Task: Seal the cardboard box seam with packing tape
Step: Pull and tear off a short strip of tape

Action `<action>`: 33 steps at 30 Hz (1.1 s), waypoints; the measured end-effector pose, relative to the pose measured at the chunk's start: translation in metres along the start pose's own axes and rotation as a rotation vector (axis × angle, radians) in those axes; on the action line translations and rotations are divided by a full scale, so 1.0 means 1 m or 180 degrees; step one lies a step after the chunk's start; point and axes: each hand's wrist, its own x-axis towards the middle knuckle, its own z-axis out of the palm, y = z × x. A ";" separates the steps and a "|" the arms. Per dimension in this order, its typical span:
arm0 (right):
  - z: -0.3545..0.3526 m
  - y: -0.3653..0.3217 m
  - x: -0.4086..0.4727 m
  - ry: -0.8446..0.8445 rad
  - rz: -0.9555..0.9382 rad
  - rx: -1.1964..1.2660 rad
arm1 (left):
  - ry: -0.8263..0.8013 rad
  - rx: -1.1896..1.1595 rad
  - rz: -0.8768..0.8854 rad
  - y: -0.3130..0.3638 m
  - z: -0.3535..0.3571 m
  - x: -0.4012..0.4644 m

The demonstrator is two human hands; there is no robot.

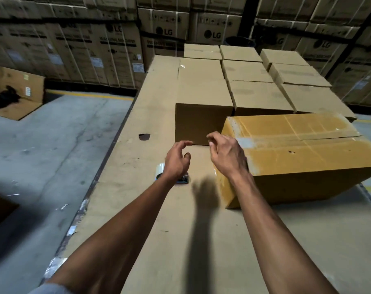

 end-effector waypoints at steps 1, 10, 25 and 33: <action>0.011 -0.006 0.000 -0.0163 0.0019 0.0072 | -0.0018 0.0205 -0.0001 -0.009 -0.010 0.001; 0.115 -0.003 -0.025 -0.2037 0.0863 0.0154 | -0.0702 0.1443 -0.0157 -0.082 -0.056 0.006; 0.222 0.022 -0.016 -0.1940 0.2346 0.0851 | -0.1313 0.2157 0.0300 -0.146 -0.038 0.051; 0.232 0.029 -0.019 -0.1686 0.3032 0.1415 | -0.1128 0.1981 0.0427 -0.154 -0.036 0.046</action>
